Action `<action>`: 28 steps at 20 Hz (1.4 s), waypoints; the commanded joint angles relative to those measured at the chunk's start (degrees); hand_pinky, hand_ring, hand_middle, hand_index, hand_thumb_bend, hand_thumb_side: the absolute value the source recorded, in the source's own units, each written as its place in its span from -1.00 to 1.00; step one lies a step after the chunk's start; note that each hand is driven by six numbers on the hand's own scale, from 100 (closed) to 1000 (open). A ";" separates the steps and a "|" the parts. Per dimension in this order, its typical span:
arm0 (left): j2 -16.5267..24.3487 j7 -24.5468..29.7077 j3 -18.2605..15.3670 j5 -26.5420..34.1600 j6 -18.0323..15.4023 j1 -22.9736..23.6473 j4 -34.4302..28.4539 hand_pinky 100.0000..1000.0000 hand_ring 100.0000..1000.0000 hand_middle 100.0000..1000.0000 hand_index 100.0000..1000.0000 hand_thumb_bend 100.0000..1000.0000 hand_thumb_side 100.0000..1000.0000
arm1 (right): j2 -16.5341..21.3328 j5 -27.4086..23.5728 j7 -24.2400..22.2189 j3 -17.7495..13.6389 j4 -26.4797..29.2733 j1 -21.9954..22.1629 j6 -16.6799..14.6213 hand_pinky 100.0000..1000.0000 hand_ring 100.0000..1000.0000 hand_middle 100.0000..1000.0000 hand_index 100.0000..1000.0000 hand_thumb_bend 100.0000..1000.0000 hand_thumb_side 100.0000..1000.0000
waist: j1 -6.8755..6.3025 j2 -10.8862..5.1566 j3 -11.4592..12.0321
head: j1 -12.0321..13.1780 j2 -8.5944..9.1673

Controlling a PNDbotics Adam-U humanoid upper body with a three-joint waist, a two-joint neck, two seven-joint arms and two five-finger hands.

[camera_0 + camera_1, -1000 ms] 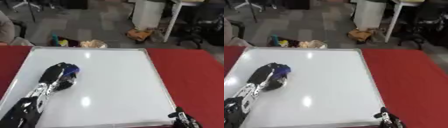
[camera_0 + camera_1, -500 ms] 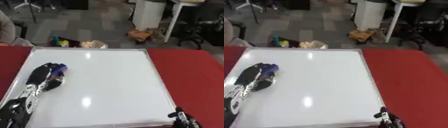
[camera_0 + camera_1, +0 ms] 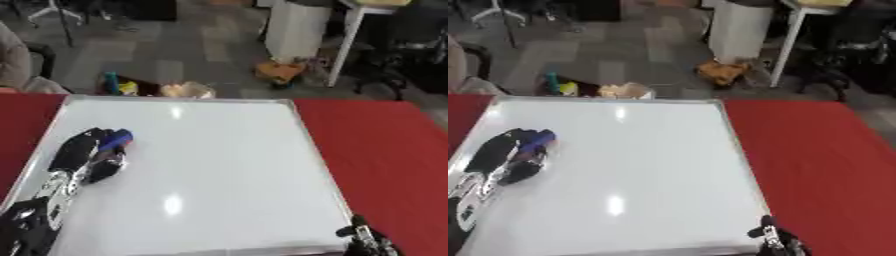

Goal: Wipe the whiteboard clean with a brush.

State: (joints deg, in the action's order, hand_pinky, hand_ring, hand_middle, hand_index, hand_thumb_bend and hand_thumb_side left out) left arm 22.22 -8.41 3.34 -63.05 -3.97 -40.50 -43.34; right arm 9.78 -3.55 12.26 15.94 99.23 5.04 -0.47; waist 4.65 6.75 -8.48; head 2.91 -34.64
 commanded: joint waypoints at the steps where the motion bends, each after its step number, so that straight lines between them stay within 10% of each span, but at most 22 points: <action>1: -1.12 2.13 2.63 -0.85 -1.67 1.74 0.36 0.49 0.58 0.42 0.75 -1.00 0.22 | 0.49 0.19 0.12 -0.18 1.09 -0.32 -0.05 -0.46 -0.67 -1.00 -0.02 -1.00 0.61 | 0.10 0.09 -0.13 | 0.12 0.46; 28: -7.08 10.54 15.45 -2.55 -16.11 1.58 -9.79 0.45 0.56 0.43 0.76 -1.00 0.12 | 0.65 -0.02 -0.05 0.10 0.91 -0.65 -0.05 -0.46 -0.67 -1.00 -0.02 -1.00 0.61 | -0.31 -0.04 -0.86 | 0.55 0.31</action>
State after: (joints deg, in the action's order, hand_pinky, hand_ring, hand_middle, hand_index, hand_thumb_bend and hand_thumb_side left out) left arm 15.13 1.21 16.84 -65.29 -19.52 -40.21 -53.67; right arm 9.78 -3.55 12.18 16.27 99.24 4.96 -0.46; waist 4.49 6.82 -9.30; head 3.45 -34.63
